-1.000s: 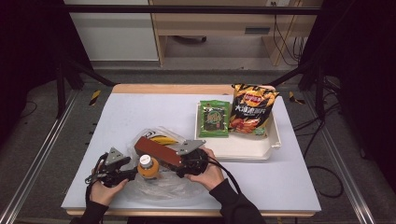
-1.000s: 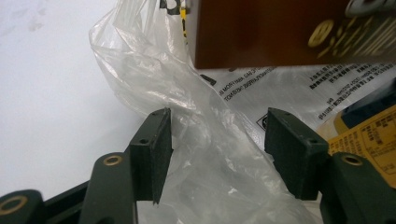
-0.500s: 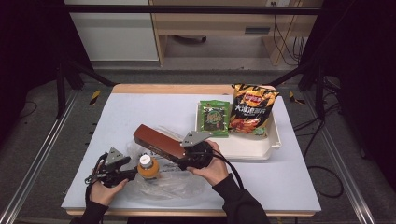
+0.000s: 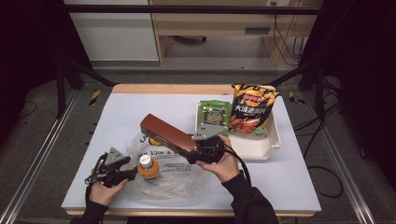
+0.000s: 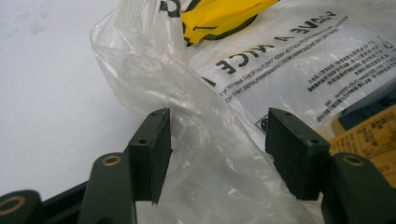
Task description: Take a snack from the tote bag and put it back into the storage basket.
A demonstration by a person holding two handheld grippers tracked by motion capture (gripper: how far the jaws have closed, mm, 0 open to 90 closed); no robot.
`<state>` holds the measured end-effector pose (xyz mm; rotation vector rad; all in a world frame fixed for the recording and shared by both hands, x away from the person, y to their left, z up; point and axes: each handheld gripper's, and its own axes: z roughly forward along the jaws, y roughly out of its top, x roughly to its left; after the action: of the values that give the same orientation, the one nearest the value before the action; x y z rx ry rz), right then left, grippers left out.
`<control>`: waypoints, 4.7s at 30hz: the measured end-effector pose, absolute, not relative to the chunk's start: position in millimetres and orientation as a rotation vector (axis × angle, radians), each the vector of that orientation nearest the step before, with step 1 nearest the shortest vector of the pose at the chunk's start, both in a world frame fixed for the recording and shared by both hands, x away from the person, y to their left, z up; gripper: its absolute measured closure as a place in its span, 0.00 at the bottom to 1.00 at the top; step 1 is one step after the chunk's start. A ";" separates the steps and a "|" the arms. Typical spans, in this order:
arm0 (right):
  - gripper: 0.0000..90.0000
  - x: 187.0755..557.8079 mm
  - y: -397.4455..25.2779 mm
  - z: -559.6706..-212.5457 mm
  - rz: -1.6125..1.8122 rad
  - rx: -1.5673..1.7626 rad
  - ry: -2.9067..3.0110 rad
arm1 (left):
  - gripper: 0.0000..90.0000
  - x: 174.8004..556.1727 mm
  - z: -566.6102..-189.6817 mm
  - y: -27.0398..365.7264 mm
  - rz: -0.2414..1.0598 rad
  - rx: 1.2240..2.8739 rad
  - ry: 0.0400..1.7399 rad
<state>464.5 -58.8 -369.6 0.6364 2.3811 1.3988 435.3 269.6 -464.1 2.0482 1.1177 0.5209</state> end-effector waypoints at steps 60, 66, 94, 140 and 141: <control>0.48 480.8 -198.3 -432.0 1.109 0.933 2.379 | 0.32 425.9 -421.3 300.0 0.614 1.818 1.187; 0.48 483.2 -190.2 -437.1 1.099 0.890 2.419 | 0.32 426.8 -423.4 299.8 0.613 1.825 1.192; 0.34 467.6 -203.0 -428.7 1.127 1.027 2.318 | 0.31 426.9 -426.2 299.1 0.606 1.843 1.193; 0.57 465.9 -226.7 -440.1 0.989 1.231 2.117 | 0.32 428.1 -429.4 296.5 0.595 1.861 1.195; 0.60 466.5 -226.5 -440.9 0.989 1.227 2.112 | 0.32 428.1 -429.7 296.4 0.595 1.862 1.195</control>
<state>466.5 -226.5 -440.9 1.2269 2.1119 0.9893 428.1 296.4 -429.7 1.8616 1.1955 0.5949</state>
